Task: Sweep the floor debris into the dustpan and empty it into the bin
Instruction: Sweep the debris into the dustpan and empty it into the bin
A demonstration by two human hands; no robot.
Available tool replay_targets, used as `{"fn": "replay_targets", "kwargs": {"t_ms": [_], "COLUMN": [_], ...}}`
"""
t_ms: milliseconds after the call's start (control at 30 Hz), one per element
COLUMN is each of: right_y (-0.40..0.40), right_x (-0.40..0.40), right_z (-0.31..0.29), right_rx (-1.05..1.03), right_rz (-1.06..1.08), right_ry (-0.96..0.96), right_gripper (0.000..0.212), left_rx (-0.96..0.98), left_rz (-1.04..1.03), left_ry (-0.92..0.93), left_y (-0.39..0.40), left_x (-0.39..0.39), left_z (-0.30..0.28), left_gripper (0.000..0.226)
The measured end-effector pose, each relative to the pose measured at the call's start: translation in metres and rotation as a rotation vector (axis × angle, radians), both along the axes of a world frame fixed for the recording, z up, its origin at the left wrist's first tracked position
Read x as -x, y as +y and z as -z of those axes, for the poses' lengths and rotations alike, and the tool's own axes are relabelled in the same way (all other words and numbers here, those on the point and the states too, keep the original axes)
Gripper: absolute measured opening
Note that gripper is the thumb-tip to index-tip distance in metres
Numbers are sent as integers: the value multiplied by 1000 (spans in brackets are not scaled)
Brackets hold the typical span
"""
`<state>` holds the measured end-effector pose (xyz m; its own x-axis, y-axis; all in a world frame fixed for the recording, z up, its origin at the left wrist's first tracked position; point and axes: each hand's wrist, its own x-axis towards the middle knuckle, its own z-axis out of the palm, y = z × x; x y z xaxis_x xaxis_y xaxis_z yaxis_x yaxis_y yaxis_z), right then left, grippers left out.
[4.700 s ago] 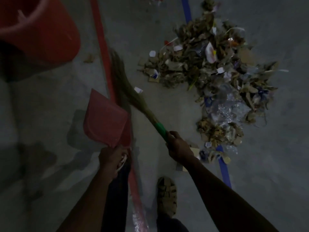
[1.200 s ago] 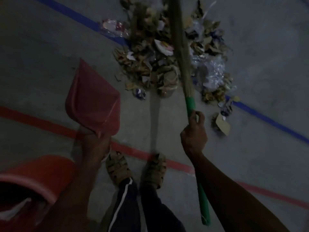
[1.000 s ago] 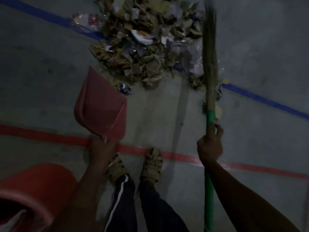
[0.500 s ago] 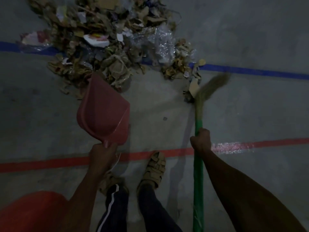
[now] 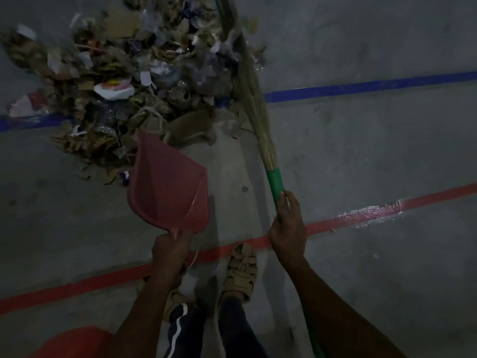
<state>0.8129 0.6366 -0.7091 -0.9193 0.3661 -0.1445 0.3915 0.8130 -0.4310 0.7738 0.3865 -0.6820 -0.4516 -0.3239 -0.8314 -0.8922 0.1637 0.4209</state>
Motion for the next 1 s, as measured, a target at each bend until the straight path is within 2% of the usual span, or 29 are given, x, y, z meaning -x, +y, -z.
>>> {"fn": "replay_targets", "kwargs": {"t_ms": [133,267,367,467,667,867,1000], "right_y": [25,40,37,20,-25,-31,-12], "right_x": [-11,-14,-11,-3,31,65,81], "right_z": [2,9,14,20,20,-20,-51], "right_rx": [-51,-30,27,87,217,208,89], "right_rz": [76,144,167,113,-44,104,132], "right_ry": [-44,-272,-420,-460,-331,36,100], "right_gripper": [65,69,60,54,69,69,72], "left_rx": [-2,6,0,-11,-15,-25,-21], "left_rz": [13,8,0,-17,-45,-95,-80], "left_ry": [-7,-2,-15,-37,-48,-40,-48], "left_y": [7,9,11,11,1,-12,-34], "left_x": [3,2,-2,-8,-16,-10,5], "left_z": [6,10,13,15,12,-3,-19], "left_gripper": [41,39,36,34,36,33,39]}}
